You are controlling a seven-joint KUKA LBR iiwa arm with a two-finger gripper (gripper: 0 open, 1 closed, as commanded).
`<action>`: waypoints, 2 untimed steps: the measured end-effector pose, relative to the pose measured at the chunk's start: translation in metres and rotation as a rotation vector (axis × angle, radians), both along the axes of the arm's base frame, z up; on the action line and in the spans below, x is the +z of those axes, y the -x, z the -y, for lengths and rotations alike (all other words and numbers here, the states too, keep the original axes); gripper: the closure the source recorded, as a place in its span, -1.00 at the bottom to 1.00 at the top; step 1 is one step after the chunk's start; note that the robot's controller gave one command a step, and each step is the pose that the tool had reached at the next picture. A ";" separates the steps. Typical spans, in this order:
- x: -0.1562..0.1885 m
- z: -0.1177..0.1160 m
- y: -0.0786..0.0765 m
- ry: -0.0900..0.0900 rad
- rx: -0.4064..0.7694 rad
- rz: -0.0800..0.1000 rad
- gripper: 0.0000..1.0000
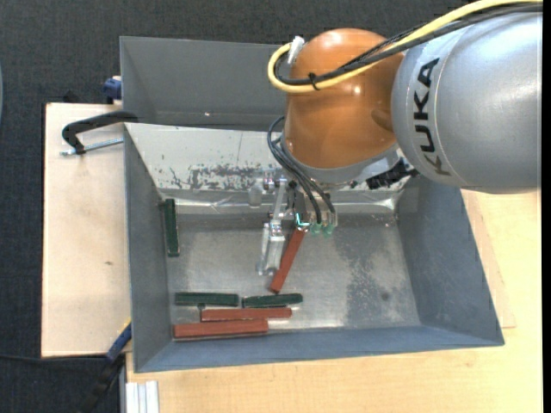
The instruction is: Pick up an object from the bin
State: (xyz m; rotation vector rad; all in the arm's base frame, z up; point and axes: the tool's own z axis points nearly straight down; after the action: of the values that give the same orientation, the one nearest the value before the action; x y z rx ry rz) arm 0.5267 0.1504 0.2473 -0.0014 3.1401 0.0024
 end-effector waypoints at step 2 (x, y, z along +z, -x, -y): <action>-0.108 0.022 0.024 0.000 0.194 0.002 -1.00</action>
Offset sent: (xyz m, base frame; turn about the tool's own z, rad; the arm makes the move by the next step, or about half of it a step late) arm -0.0356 -0.0260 -0.1404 -0.2822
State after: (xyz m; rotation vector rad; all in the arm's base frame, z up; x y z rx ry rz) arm 0.5029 0.1280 0.1393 -0.3051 3.1236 0.0018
